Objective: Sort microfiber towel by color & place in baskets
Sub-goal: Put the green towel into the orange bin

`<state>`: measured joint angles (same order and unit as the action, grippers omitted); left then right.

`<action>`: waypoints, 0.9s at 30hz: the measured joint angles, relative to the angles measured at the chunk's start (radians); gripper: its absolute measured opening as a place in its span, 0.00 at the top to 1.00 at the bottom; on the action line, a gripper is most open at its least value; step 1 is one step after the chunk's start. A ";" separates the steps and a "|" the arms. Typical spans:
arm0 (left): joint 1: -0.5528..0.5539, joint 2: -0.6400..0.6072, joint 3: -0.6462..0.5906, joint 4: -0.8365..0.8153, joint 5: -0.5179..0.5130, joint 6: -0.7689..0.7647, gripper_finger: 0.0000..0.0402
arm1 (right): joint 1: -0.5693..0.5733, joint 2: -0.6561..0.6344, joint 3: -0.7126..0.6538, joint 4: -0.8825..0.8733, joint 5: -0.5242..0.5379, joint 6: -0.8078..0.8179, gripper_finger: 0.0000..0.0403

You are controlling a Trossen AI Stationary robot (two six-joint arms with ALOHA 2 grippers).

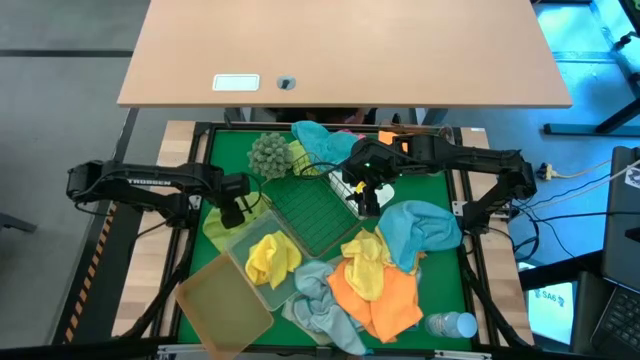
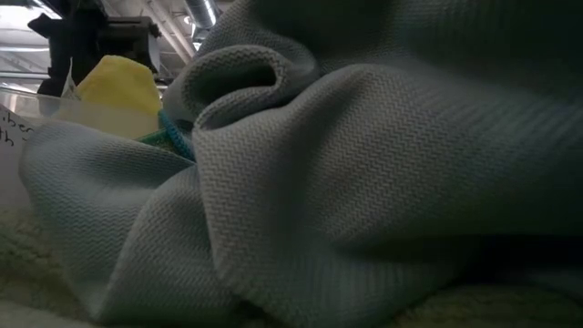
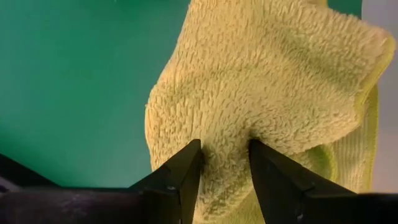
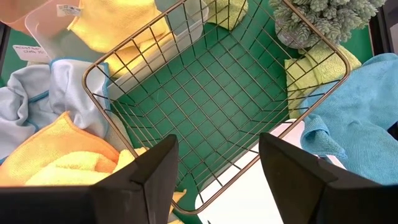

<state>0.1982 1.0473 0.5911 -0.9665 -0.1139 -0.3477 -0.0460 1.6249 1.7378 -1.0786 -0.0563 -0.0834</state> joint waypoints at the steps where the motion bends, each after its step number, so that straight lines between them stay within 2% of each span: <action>1: 0.000 0.000 0.000 0.002 0.000 0.000 0.70 | 0.000 0.000 0.000 0.000 0.000 0.000 0.45; 8: 0.000 0.000 0.000 0.003 0.064 -0.027 0.97 | 0.000 0.000 0.000 0.000 0.000 0.000 0.45; 12: -0.001 0.000 0.014 -0.014 0.083 -0.067 0.99 | 0.000 0.000 0.000 0.000 0.000 0.000 0.45; 16: -0.001 -0.007 0.094 -0.075 0.083 -0.066 0.99 | 0.000 0.000 0.000 0.000 0.000 0.000 0.45; 27: -0.061 -0.064 0.484 -0.305 0.080 -0.062 1.00 | 0.000 0.000 0.000 0.000 0.000 0.000 0.45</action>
<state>0.1375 0.9829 1.0756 -1.2719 -0.0335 -0.4101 -0.0460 1.6249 1.7378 -1.0786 -0.0562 -0.0834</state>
